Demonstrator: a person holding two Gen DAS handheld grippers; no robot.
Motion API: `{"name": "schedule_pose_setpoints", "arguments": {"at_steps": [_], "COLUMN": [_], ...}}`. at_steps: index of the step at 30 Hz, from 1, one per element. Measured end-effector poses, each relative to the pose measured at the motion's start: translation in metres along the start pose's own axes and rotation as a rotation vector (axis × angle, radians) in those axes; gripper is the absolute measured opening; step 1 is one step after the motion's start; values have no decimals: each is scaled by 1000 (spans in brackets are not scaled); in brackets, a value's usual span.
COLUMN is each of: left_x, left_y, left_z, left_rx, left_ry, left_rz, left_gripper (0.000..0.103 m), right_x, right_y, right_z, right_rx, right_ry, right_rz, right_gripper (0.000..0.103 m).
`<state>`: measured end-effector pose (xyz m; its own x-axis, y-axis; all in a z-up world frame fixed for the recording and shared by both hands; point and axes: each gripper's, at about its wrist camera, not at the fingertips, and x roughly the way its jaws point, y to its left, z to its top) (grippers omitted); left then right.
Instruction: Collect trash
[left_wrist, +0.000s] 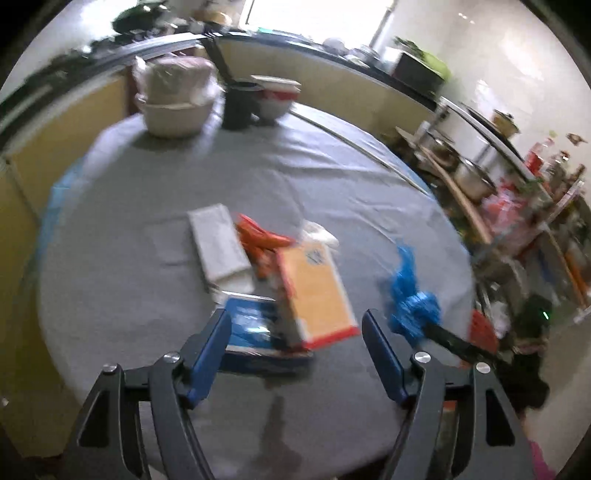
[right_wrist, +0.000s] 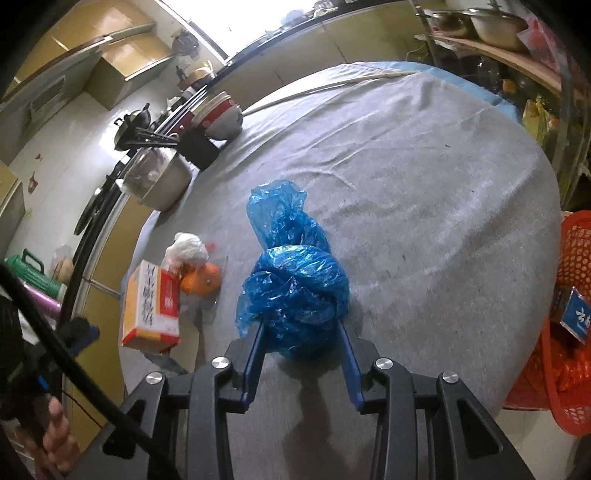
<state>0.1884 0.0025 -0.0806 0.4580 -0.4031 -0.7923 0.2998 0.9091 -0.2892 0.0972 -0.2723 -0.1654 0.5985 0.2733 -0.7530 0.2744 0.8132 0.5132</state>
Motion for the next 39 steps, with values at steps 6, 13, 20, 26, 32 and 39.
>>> {"name": "schedule_pose_setpoints", "arguments": {"at_steps": [6, 13, 20, 26, 32, 39], "left_x": [15, 56, 58, 54, 52, 49], "left_y": [-17, -30, -26, -27, -23, -18], "left_z": [6, 16, 15, 18, 18, 14], "left_rx": [-46, -98, -85, -47, -44, -25], "left_ry": [-4, 72, 56, 48, 48, 52], "left_rz": [65, 230, 257, 188, 126, 141], "left_gripper": [77, 77, 75, 27, 9, 9], "right_x": [3, 2, 1, 0, -12, -21], "right_y": [4, 2, 4, 10, 9, -5], "right_z": [-6, -11, -12, -13, -15, -20], "right_rx": [-5, -5, -30, -71, -88, -73], "right_ry": [0, 4, -5, -28, -58, -53], "right_rz": [11, 14, 22, 32, 41, 6], "right_gripper": [40, 40, 40, 40, 39, 39]}}
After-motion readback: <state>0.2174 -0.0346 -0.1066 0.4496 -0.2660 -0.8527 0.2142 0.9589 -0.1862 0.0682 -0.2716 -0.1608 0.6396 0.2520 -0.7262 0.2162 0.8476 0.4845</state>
